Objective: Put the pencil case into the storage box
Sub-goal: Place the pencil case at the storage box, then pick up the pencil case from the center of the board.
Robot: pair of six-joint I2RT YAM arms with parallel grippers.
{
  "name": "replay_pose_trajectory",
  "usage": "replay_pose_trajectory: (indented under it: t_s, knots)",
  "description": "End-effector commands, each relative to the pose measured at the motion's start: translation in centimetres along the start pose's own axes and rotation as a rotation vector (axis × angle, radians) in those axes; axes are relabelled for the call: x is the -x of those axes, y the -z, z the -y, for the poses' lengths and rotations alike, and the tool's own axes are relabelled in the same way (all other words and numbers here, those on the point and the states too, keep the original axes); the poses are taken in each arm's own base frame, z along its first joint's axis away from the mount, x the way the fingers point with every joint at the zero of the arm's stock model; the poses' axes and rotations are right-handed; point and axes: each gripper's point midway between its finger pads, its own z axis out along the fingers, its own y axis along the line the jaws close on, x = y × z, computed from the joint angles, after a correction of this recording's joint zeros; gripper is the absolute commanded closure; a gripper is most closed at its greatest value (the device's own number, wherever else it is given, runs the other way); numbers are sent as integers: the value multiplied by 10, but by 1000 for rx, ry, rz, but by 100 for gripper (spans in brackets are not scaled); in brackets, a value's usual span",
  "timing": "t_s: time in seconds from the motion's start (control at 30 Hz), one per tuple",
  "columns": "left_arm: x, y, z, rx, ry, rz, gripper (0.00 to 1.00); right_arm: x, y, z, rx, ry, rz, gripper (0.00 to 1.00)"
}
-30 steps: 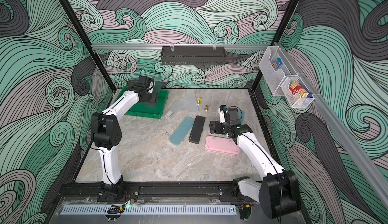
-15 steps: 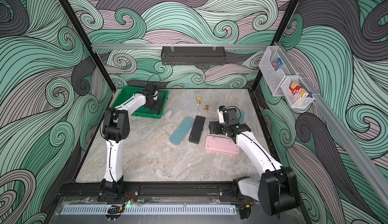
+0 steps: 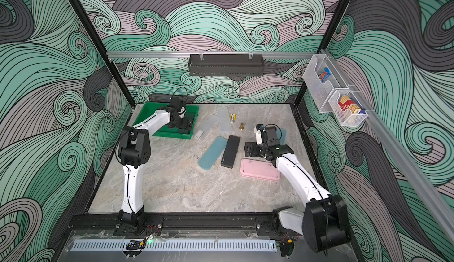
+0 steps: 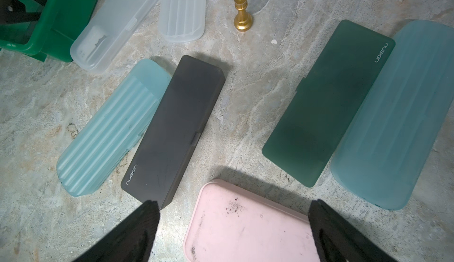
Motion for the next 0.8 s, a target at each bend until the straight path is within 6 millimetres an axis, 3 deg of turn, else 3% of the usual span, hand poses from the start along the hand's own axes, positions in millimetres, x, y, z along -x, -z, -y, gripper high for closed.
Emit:
replay_pose_trajectory:
  t_s: [0.0,0.07,0.17,0.33,0.53,0.77]
  knots:
    - [24,66,-7,42,26,117,1,-8,0,2,-17,-28,-29,1]
    - [25,88,-4,29,2,151,1,-11,-2,5,-33,-36,-41,1]
    - [17,118,21,-15,-117,195,1,-16,-5,7,-47,-40,-56,1]
    - [-34,134,109,-246,-321,209,1,-18,-10,9,-55,-34,-78,1]
    - [-98,99,165,-294,-457,130,1,-18,-10,8,-48,-30,-75,1]
    - [-139,65,197,-288,-554,-13,1,-22,-10,8,-43,-23,-85,1]
